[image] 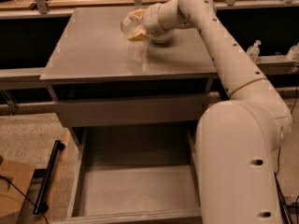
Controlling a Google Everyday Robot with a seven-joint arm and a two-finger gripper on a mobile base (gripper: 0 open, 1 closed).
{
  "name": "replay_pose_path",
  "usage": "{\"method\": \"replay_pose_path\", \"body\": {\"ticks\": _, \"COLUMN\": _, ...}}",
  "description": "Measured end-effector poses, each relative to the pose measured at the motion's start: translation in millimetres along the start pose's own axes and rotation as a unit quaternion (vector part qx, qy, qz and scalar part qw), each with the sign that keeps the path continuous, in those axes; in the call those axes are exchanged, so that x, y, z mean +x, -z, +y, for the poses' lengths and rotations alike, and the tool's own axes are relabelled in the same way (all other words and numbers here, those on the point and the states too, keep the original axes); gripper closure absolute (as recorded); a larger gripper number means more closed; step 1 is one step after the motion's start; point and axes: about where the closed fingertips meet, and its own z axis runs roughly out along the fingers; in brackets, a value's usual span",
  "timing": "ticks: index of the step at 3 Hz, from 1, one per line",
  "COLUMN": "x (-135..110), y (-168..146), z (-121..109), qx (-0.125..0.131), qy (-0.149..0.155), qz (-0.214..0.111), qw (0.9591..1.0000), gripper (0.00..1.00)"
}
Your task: Pick water bottle from middle drawer and place on counter
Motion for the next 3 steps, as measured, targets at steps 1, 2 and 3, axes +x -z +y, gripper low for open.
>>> {"method": "replay_pose_path", "body": {"ticks": 1, "x": 2.8, "y": 0.5, "z": 12.2, "qx": -0.005, "qy": -0.004, "qz": 0.003, "qw": 1.0000, "gripper": 0.12}}
{"method": "replay_pose_path", "body": {"ticks": 2, "x": 2.6, "y": -4.4, "z": 15.5, "qx": -0.009, "qy": -0.005, "qz": 0.002, "qw": 0.9999, "gripper": 0.00}}
{"method": "replay_pose_path", "body": {"ticks": 3, "x": 2.6, "y": -4.5, "z": 15.5, "qx": -0.009, "qy": -0.005, "qz": 0.002, "qw": 0.9999, "gripper": 0.00}}
